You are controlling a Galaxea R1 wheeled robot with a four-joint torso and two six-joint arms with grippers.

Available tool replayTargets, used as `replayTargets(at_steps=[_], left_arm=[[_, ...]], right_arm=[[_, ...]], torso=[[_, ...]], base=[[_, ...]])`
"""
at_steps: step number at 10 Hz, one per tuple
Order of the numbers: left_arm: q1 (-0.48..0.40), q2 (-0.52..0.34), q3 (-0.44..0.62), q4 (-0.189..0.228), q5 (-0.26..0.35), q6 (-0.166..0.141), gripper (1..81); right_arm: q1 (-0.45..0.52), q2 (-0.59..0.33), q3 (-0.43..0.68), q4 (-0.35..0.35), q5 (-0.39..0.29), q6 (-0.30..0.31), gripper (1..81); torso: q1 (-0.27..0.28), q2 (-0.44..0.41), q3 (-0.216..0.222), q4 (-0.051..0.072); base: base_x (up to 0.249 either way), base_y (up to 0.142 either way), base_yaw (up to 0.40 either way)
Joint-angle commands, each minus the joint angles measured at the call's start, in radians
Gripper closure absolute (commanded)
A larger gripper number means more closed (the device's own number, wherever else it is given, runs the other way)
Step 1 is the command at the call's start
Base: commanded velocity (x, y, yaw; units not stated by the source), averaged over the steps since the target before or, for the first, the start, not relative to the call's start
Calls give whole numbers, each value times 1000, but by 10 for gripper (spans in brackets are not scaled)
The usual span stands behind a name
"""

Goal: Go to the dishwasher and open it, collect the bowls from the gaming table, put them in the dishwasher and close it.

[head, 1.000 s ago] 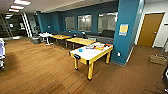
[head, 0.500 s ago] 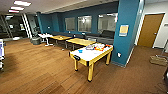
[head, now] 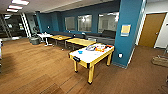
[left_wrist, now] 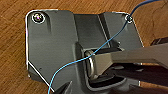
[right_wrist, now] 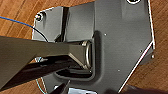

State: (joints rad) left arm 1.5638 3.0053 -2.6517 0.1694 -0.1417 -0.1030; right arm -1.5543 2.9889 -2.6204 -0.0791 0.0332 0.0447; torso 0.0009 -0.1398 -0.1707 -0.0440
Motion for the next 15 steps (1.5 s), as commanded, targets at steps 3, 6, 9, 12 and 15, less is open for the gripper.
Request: replayTargets(at_steps=[3, 6, 9, 12, 15], left_arm=[[-43, -3, 2, -2, 48, 5, 10], [-43, 0, 3, -1, 50, 5, 10], [-43, -2, 2, -1, 50, 5, 10], [-43, 0, 4, -1, 50, 5, 10], [-43, 0, 2, 1, 50, 5, 10]], right_arm=[[53, 6, 4, -2, -50, -5, 10], [55, 6, 2, -4, -50, -5, 10], [55, 8, 2, -4, -50, -5, 10], [53, 6, 2, -4, -50, -5, 10], [52, 8, 2, -4, -50, -5, 10]], torso=[[0, 0, 0, 0], [0, 0, 0, 0], [0, 0, 0, 0], [0, 0, 0, 0], [0, 0, 0, 0]], base=[[191, 0, 0], [195, 23, 0], [200, 95, 0], [200, 107, 0], [201, 88, 0]])
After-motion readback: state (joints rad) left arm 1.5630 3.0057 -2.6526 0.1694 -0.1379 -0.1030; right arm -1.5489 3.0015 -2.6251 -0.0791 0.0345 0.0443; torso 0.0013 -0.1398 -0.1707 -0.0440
